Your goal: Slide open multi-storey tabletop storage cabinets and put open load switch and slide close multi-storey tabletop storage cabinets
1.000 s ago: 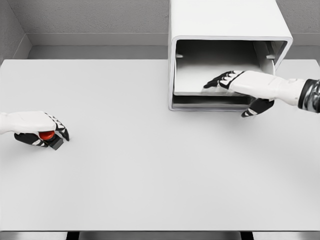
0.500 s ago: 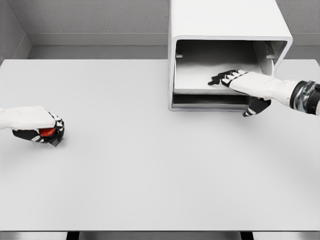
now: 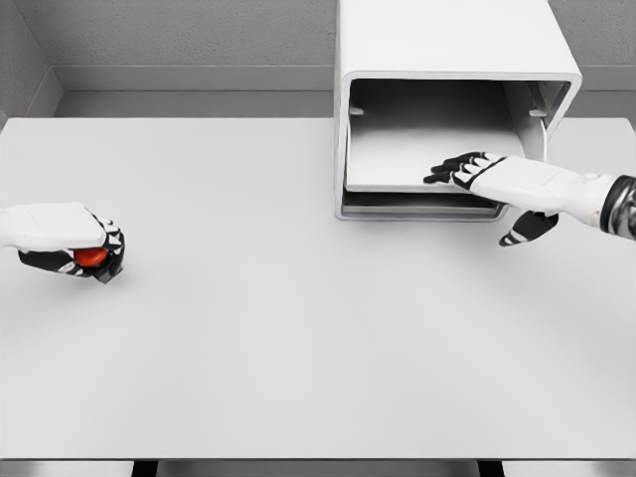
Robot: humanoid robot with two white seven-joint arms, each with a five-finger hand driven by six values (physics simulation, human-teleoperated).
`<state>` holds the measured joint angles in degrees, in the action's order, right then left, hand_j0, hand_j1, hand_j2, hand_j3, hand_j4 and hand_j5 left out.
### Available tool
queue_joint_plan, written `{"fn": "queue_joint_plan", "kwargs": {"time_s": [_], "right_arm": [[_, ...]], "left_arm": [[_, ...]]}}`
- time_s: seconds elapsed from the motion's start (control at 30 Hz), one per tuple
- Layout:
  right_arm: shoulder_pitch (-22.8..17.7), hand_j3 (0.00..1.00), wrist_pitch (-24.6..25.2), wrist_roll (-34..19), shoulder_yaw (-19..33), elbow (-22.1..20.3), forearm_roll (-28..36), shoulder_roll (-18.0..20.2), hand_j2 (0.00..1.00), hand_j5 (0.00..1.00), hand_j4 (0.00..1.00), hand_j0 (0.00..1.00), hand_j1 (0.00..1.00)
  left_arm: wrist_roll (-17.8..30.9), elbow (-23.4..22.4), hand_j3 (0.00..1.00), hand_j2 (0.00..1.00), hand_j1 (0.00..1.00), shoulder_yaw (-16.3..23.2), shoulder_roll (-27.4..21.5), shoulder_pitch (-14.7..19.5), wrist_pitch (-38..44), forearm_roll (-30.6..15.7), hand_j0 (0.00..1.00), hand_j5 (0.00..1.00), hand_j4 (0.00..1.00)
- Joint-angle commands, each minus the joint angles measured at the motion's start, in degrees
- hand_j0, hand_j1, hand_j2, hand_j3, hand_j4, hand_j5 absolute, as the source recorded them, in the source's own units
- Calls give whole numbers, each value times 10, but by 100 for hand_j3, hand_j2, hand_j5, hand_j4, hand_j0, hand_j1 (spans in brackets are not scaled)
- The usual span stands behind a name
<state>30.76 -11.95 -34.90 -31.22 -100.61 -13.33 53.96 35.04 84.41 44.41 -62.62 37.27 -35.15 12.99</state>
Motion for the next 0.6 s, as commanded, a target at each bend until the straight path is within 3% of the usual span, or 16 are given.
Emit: {"fn": "queue_joint_plan", "kwargs": {"time_s": [0.0,0.1,0.2,0.57], "right_arm": [[0,100,-6,-1,2,0,0,3,100,100,100,100,100],[-4,100,-21,-1,3,0,0,4,100,100,100,100,100],[-32,100,-45,-1,48,-1,2,3,100,100,100,100,100],[-69,100,-90,-1,78,-1,2,2,100,100,100,100,100]], "left_arm": [[0,1,41,41,41,-2,-1,1,1,-3,41,41,41],[0,1,41,41,41,-2,-2,1,1,-3,41,41,41],[0,1,41,41,41,-2,-6,1,1,-3,41,41,41],[0,8,41,41,41,-3,-14,1,1,-6,41,41,41]]}}
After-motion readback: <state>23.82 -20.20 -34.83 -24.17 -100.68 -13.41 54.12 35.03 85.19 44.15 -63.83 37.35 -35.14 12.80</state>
